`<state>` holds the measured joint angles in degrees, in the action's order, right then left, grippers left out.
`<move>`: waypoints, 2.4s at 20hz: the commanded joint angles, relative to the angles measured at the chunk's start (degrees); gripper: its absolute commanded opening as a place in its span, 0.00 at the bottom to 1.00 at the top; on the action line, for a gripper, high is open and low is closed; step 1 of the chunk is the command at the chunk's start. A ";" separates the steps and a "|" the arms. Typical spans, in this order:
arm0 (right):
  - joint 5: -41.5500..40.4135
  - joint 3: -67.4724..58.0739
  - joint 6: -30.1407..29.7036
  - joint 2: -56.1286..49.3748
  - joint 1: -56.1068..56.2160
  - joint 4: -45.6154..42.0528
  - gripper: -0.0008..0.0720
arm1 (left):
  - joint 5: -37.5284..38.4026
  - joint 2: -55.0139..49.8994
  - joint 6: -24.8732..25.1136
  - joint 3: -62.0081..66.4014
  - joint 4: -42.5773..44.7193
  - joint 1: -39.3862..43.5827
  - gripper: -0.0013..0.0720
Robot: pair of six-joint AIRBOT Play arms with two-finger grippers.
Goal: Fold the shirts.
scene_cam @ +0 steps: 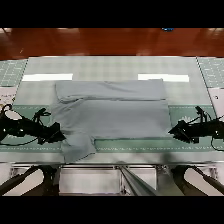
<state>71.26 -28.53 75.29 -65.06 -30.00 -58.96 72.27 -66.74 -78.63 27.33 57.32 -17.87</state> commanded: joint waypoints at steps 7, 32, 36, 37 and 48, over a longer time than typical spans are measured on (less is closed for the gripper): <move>-6.75 -1.36 -5.40 -6.38 6.32 11.98 0.04 | -3.63 0.00 4.31 3.39 -5.55 -1.40 0.04; -10.56 -45.33 -0.57 -30.60 17.00 16.33 0.05 | -2.86 -36.70 0.85 58.64 -9.35 4.90 0.04; -11.32 -45.33 -0.74 -32.92 17.00 14.60 0.05 | -2.82 -41.20 0.81 64.15 -9.33 5.88 0.04; -11.63 -45.33 -0.81 -33.20 17.00 13.35 0.05 | -2.62 -41.72 0.81 64.46 -9.33 5.88 0.04; -2.75 -51.17 2.93 -33.51 13.64 12.33 0.58 | 13.03 -39.39 -3.13 66.34 -1.53 4.15 0.70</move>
<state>60.53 -76.03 75.72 -98.63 -14.31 -46.30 78.28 -107.94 -79.40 92.77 50.85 -12.80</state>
